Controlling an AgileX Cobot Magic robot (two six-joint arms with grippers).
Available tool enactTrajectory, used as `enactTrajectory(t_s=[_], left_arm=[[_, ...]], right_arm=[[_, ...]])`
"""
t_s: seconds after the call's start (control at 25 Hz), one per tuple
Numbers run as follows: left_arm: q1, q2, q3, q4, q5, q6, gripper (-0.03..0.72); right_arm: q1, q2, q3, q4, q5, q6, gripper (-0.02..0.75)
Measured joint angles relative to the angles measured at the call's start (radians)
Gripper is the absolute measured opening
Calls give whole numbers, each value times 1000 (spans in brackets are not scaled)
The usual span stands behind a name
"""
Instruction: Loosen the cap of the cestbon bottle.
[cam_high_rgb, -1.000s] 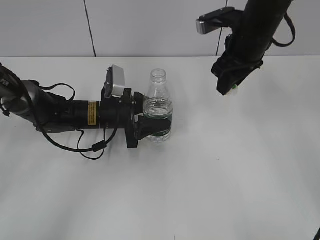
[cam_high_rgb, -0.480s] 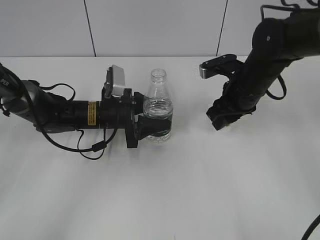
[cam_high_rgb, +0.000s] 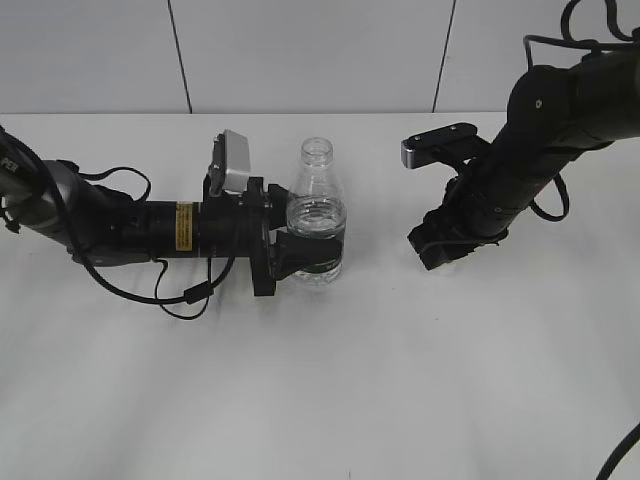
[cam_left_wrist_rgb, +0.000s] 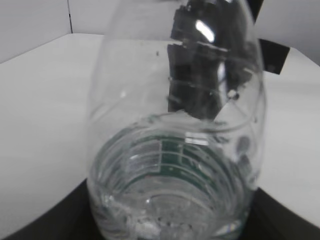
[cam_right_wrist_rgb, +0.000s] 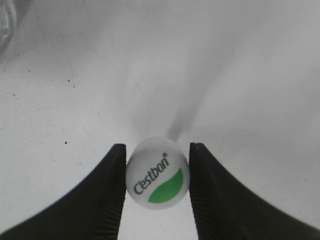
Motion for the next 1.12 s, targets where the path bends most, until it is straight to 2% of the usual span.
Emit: enactTrajectory(t_s=[0.12,0.28,0.36,0.76,0.96,1.12], left_arm=[[0,0,0,0,0,0,409],[0,0,0,0,0,0,409],[0,0,0,0,0,0,409],[0,0,0,17,-1,1,410],[0,0,0,60,4,1,545],[12,0,0,95,5,1,580]], right_arm=[[0,0,1,2,0,3,315],[0,0,3,4,0,6,534],[0,0,3,4,0,7,586],[0,-12,3,9,0,11,589],[0,-49,3,9,1,12,589],[0,-81,3,9,2,12,589]])
